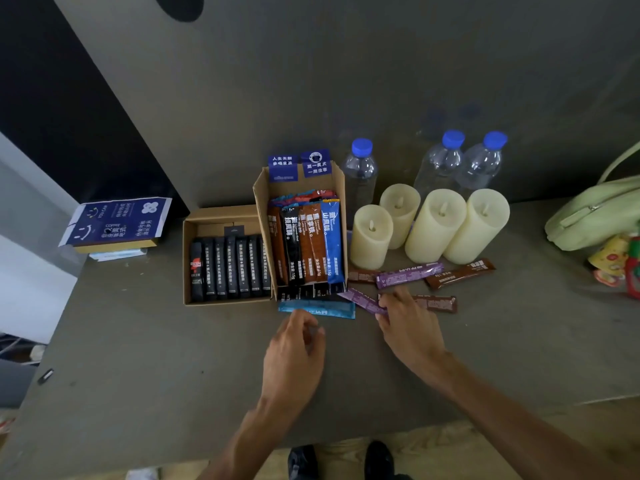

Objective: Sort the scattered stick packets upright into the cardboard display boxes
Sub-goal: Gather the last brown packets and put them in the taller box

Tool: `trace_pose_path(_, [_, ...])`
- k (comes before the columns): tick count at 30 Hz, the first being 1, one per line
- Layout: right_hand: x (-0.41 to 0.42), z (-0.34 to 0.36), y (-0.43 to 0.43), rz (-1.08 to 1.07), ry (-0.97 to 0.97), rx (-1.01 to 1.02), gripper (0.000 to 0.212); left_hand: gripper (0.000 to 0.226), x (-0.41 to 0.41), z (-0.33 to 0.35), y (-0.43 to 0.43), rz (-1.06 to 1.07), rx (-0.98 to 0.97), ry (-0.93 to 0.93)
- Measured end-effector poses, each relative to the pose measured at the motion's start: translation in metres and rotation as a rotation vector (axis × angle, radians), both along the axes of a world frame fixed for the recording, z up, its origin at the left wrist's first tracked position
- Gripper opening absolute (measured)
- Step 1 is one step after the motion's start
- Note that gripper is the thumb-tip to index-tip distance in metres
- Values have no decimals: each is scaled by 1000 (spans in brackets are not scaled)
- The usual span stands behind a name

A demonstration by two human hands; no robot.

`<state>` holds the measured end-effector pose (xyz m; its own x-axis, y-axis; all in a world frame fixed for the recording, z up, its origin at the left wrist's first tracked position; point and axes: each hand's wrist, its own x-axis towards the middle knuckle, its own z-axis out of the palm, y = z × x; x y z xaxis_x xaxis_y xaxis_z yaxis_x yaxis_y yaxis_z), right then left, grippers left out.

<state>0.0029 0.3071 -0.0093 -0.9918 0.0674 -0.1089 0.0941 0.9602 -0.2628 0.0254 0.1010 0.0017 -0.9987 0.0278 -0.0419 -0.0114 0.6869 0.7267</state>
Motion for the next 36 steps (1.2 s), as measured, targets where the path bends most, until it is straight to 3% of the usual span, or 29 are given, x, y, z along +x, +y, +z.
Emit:
trace_pose_path(11, [34,-2,28,59,-20,-90,5,13,12,-22,26,-112,-39,-75])
trace_pose_path(13, [37,-1,31,39,-58,-146,14,14,14,-22,33,-138,-37,-82])
trace_pose_path(19, [45,-1,38,-67,-207,-283,7,17,20,-26,43,-168,-47,-78])
trace_pose_path(24, [44,15,49,-149,-338,-457,11,40,20,-23,47,-273,-102,-13])
trace_pose_path(28, [45,42,52,-206,-457,-836,6,54,14,-18,55,-357,-203,191])
trace_pose_path(32, [42,65,61,-234,-640,-1289,16,33,6,-14,59,-312,-89,309])
trace_pose_path(34, [38,69,66,-238,-616,-1422,28,20,6,-9,58,-246,68,240])
trace_pose_path(36, [34,72,69,-261,-518,-1441,30,8,5,-5,56,-216,217,52])
